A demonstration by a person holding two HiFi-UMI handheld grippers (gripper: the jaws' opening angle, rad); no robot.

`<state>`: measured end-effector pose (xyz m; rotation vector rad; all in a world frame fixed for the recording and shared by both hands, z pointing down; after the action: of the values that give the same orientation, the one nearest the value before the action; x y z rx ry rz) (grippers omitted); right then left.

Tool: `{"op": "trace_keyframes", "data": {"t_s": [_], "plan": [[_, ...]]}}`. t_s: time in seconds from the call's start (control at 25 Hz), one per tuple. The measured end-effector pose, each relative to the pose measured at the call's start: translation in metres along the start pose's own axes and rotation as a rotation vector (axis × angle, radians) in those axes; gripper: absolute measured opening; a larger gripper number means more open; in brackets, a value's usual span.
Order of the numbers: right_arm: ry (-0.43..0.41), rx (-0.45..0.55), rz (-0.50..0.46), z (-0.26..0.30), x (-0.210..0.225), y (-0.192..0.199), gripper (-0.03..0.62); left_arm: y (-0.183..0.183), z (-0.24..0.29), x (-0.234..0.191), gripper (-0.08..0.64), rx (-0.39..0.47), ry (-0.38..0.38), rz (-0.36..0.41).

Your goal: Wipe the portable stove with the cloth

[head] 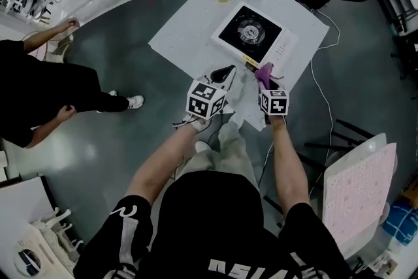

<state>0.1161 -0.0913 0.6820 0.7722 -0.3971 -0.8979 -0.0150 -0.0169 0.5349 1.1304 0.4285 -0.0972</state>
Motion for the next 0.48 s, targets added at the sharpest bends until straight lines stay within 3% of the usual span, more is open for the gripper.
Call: {"op": "trace_keyframes", "data": {"t_s": [0.48], "plan": [[0.08, 0.05, 0.047, -0.063, -0.025, 0.017, 0.103, 0.021, -0.053, 0.026, 0.005, 0.019, 0.045, -0.002]]}}
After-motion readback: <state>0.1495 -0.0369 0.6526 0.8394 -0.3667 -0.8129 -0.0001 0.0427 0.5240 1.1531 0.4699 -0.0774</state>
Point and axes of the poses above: the fingertips, and each gripper's own axes: z forward along the fingers, x to its right, y out of its underside, the point moved 2 cm from there along -z, backward along the fingers, and after that the axes turned 9 degrees about -z, right-handed, at the moved point
